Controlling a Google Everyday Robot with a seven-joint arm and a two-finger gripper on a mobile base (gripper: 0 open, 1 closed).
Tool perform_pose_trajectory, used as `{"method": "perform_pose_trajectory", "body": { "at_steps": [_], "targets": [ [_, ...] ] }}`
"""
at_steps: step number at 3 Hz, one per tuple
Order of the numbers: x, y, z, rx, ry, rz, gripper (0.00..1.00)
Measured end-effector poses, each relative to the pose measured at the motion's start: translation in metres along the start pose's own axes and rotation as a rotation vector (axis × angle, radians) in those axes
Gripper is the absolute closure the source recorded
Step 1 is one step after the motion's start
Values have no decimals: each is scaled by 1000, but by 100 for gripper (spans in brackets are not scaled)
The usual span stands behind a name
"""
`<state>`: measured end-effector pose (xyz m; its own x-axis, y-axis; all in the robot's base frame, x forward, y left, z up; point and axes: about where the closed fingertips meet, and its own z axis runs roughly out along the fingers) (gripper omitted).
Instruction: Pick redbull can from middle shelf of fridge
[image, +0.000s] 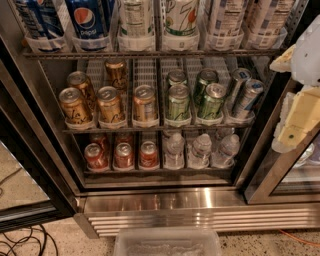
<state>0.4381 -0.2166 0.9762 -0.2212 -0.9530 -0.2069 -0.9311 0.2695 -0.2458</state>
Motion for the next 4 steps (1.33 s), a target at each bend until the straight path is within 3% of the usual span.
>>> {"method": "perform_pose_trajectory", "body": {
  "at_steps": [1,2,3,4],
  "targets": [
    [-2,4,0,9,-11,-12,0],
    [-12,27,15,7,-61,-45,0],
    [-20,65,54,-19,-172,-59,0],
    [-23,105,97,-25,-303,-8,0]
  ]
}}
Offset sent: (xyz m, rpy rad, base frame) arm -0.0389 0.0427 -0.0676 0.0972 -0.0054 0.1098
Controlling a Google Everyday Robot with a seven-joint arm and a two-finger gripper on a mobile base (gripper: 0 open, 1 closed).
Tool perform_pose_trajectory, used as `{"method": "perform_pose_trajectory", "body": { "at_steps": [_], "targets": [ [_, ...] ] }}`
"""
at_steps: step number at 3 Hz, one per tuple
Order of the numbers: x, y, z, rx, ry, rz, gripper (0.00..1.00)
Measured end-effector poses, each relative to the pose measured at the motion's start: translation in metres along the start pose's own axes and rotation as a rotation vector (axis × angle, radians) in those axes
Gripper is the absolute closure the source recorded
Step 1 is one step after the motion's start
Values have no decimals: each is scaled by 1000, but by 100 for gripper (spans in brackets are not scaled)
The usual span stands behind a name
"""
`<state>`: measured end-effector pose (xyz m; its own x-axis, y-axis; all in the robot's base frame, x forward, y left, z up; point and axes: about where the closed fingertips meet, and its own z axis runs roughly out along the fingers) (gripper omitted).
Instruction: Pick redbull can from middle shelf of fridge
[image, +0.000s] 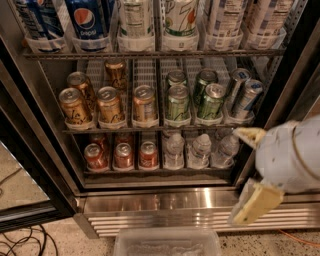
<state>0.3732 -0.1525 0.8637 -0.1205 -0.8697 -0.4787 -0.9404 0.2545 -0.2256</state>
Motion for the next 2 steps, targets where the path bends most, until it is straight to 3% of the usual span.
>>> {"method": "perform_pose_trajectory", "body": {
  "at_steps": [2],
  "targets": [
    [24,92,122,89,-260,190,0]
  ]
}}
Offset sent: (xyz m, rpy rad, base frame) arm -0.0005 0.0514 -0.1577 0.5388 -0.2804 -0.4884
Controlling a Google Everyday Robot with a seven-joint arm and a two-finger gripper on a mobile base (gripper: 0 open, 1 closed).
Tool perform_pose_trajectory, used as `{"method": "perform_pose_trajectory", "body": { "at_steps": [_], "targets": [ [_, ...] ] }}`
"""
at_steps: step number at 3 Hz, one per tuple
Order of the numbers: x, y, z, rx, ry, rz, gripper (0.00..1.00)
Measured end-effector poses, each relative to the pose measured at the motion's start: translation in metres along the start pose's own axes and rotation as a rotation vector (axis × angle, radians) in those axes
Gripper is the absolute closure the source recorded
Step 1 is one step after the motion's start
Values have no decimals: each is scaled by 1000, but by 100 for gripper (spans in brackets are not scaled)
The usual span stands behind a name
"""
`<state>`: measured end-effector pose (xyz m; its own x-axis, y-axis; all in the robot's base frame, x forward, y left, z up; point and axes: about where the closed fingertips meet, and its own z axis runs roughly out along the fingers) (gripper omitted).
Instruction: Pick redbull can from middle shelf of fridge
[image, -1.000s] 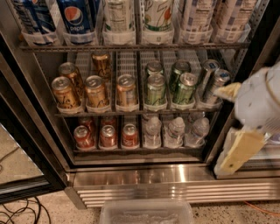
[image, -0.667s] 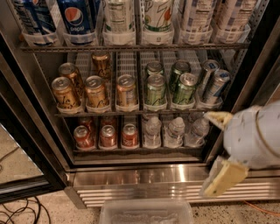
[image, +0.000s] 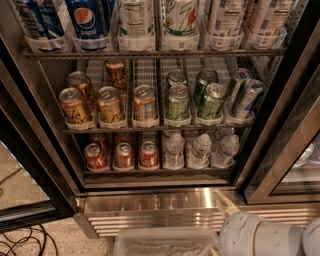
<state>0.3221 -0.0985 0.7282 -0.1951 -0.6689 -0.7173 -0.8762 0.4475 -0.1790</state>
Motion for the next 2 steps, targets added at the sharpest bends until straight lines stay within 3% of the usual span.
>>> {"method": "perform_pose_trajectory", "body": {
  "at_steps": [1,2],
  "targets": [
    [13,-3,30,114,-143,121,0],
    [14,-33,33,280,-267,235,0]
  ]
}}
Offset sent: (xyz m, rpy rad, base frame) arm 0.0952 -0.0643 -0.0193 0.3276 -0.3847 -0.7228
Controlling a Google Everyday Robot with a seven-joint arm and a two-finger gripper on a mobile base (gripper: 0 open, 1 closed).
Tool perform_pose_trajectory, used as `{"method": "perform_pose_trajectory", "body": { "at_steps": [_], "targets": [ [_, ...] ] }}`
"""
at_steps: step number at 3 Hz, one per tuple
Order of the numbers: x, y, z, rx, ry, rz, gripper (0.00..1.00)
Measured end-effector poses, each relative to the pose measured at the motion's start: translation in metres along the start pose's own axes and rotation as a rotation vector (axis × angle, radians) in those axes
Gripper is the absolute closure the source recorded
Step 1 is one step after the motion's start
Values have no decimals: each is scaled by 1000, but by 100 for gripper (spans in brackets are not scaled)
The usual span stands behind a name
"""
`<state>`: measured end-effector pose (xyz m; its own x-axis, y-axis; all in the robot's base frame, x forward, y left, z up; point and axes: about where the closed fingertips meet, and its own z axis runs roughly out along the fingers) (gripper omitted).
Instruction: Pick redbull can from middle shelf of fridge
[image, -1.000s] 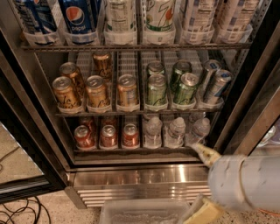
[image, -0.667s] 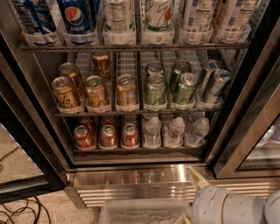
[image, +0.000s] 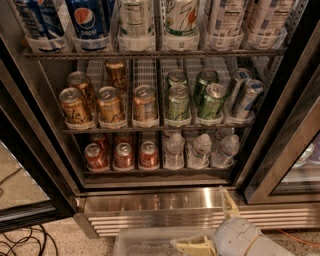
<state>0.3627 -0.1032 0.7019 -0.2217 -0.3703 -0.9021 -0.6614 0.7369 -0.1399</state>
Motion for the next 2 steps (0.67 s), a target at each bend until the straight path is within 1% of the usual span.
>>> {"method": "perform_pose_trajectory", "body": {
  "at_steps": [1,2],
  "targets": [
    [-4,-30,-8,172,-84,53,0],
    [-14,-61,-20,323,-132,53,0]
  ]
}}
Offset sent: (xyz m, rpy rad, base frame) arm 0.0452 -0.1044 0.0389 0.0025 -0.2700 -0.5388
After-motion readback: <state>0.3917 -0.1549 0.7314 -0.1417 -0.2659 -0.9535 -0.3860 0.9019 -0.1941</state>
